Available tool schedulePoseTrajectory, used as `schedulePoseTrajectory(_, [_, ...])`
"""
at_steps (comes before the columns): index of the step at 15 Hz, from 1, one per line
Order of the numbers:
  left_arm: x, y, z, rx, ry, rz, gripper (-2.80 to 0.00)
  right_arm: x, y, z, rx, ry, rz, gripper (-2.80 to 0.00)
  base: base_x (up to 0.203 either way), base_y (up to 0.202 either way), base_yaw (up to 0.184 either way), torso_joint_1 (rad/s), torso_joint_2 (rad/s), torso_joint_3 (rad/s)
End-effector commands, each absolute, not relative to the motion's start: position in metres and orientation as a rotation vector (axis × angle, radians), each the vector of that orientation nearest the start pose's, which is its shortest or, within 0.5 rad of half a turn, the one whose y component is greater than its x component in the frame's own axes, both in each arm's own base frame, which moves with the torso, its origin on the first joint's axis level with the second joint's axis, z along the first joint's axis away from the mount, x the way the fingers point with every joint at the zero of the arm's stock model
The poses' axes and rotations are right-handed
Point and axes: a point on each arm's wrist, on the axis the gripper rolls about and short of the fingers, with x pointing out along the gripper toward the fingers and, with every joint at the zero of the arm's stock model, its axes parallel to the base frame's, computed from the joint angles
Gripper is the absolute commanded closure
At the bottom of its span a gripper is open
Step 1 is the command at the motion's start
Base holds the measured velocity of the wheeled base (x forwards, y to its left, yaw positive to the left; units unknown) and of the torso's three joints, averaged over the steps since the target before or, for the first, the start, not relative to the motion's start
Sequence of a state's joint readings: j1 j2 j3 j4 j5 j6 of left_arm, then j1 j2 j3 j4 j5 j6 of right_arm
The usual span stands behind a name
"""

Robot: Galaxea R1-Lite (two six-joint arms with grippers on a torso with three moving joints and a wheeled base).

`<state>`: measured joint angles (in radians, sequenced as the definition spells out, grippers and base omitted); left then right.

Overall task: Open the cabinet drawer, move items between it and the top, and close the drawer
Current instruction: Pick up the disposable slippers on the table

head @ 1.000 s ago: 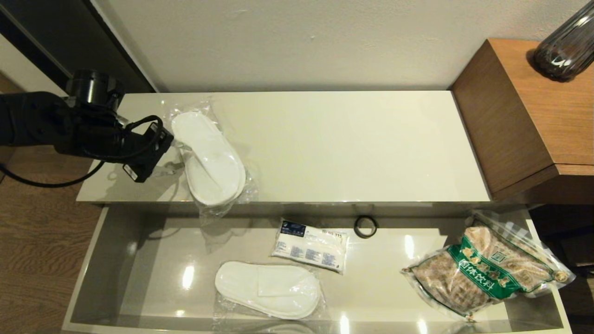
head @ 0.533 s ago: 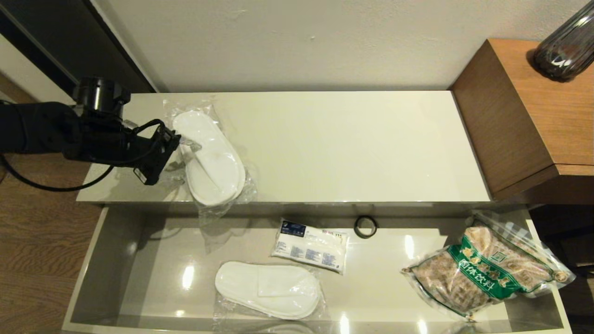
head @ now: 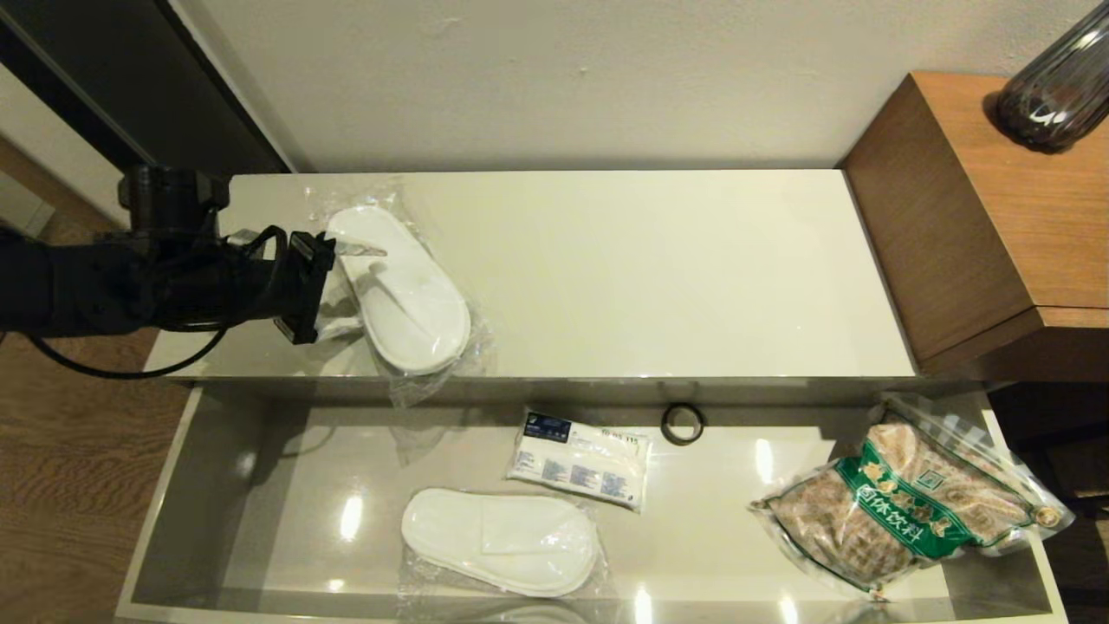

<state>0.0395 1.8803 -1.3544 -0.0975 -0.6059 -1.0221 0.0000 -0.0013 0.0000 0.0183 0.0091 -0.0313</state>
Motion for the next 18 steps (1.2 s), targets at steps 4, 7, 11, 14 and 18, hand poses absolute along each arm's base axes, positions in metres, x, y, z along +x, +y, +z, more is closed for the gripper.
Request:
schedulePoseTrajectory(4, [0.364, 0.009, 0.199, -1.150, 0.693, -0.323, -2.80, -0.023, 0.000, 0.074, -0.031, 0.018, 0.009, 0.00, 0.000, 0.000, 0.000, 0.000, 0.00, 0.000])
schedulePoseTrajectory(7, [0.373, 0.009, 0.191, -1.141, 0.657, -0.347, -2.80, -0.023, 0.000, 0.074, -0.031, 0.018, 0.009, 0.00, 0.000, 0.000, 0.000, 0.000, 0.00, 0.000])
schedulePoseTrajectory(11, [0.375, 0.007, 0.194, -1.136, 0.644, -0.360, -2.80, -0.023, 0.000, 0.074, -0.031, 0.018, 0.009, 0.00, 0.000, 0.000, 0.000, 0.000, 0.00, 0.000])
schedulePoseTrajectory(14, [0.377, 0.005, 0.199, -1.139, 0.601, -0.394, -2.80, -0.023, 0.000, 0.074, -0.031, 0.018, 0.009, 0.00, 0.000, 0.000, 0.000, 0.000, 0.00, 0.000])
schedulePoseTrajectory(18, [0.383, -0.006, 0.201, -1.164, 0.562, -0.453, -2.80, -0.023, 0.000, 0.074, -0.031, 0.018, 0.009, 0.00, 0.000, 0.000, 0.000, 0.000, 0.00, 0.000])
